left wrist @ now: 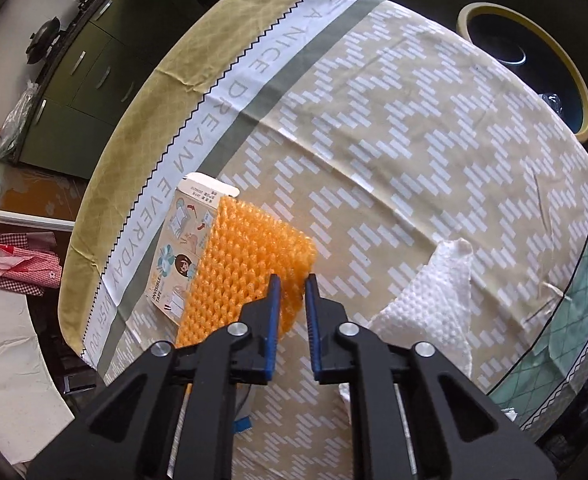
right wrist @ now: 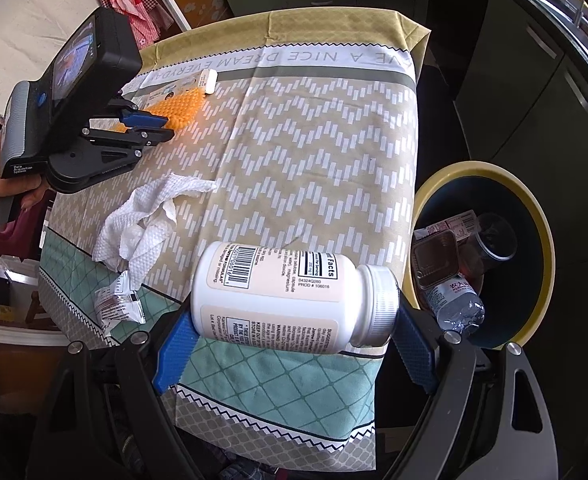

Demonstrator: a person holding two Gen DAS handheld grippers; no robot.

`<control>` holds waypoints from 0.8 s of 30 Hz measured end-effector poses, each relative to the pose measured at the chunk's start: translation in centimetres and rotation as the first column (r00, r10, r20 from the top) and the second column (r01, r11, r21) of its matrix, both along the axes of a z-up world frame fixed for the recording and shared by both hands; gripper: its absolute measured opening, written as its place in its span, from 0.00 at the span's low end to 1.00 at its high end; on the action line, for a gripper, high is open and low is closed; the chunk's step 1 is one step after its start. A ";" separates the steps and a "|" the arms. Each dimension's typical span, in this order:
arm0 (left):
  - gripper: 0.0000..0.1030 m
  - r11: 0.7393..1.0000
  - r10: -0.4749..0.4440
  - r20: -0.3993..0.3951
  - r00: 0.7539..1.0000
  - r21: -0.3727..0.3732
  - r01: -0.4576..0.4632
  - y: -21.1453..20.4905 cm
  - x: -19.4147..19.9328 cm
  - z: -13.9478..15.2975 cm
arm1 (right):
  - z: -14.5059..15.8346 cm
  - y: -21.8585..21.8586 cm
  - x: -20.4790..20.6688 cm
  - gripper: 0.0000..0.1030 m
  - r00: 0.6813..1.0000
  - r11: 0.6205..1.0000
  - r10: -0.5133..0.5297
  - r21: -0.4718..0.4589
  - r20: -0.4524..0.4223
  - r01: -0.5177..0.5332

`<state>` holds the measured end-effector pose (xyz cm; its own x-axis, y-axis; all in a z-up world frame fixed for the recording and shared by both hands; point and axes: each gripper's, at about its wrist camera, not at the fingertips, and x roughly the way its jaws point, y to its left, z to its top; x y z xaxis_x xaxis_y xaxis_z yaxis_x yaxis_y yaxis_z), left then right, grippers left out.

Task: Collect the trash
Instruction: 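Carry the pill bottle and orange mesh over the bin and open both grippers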

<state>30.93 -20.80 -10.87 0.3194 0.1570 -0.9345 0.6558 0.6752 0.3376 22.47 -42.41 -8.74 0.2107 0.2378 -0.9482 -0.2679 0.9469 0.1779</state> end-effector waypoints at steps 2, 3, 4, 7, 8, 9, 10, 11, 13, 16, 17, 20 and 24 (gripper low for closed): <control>0.10 1.000 0.000 0.021 1.000 -0.027 0.000 0.5 0.1 1.0 | 0.4 -0.6 0.0 0.83 1.000 1.000 -0.011 0.007 0.008 0.011; 0.09 0.999 0.004 0.036 0.999 -0.037 -0.003 0.6 0.1 1.6 | 0.6 -0.9 0.0 0.83 1.000 1.000 -0.017 0.008 0.012 0.017; 0.09 0.999 0.011 0.048 0.999 -0.051 -0.008 0.9 0.1 2.2 | 0.8 -1.3 0.0 0.83 1.000 1.000 -0.026 0.010 0.016 0.025; 0.09 0.996 0.022 0.079 0.997 -0.088 -0.015 1.5 0.1 4.0 | 1.3 -2.6 0.1 0.83 0.998 0.998 -0.054 0.018 0.025 0.053; 0.09 0.995 0.025 0.088 0.996 -0.103 -0.015 1.5 -0.2 4.8 | 1.5 -3.2 0.2 0.83 0.997 0.998 -0.065 0.018 0.029 0.065; 0.09 0.993 0.026 0.098 0.995 -0.117 -0.014 1.6 -0.4 5.6 | 1.7 -3.8 0.2 0.83 0.996 0.997 -0.079 0.017 0.033 0.079; 0.09 0.991 0.025 0.111 0.994 -0.133 -0.010 1.6 -0.7 6.4 | 1.9 -4.6 0.3 0.83 0.995 0.995 -0.095 0.016 0.037 0.095; 0.09 0.990 0.021 0.122 0.992 -0.144 -0.003 1.6 -1.1 7.2 | 2.1 -5.4 0.5 0.83 0.993 0.993 -0.115 0.014 0.040 0.114; 0.09 0.986 0.012 0.153 0.988 -0.167 0.014 1.4 -1.9 8.8 | 2.2 -7.2 1.0 0.83 0.986 0.987 -0.160 0.003 0.044 0.160; 0.09 0.976 0.005 0.181 0.984 -0.216 0.034 1.0 -2.7 11.0 | 1.4 -9.8 1.9 0.83 0.974 0.974 -0.223 -0.024 0.032 0.223; 0.09 0.972 0.003 0.188 0.982 -0.230 0.041 0.9 -3.1 11.6 | 0.9 -10.6 2.3 0.83 0.971 0.970 -0.239 -0.038 0.022 0.239; 0.09 0.965 -0.011 0.194 0.981 -0.256 0.061 0.1 -3.8 12.8 | -1.0 -12.6 3.5 0.83 0.957 0.953 -0.291 -0.082 0.006 0.290; 0.09 0.954 -0.034 0.180 0.983 -0.287 0.085 -1.1 -4.7 13.5 | -3.7 -15.2 5.0 0.83 0.937 0.934 -0.347 -0.108 -0.042 0.341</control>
<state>26.24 -21.93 2.63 0.4790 -0.1393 -0.8667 0.6476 0.7226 0.2418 27.51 -57.63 -12.45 0.2060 0.0662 -0.9763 0.0856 0.9927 0.0853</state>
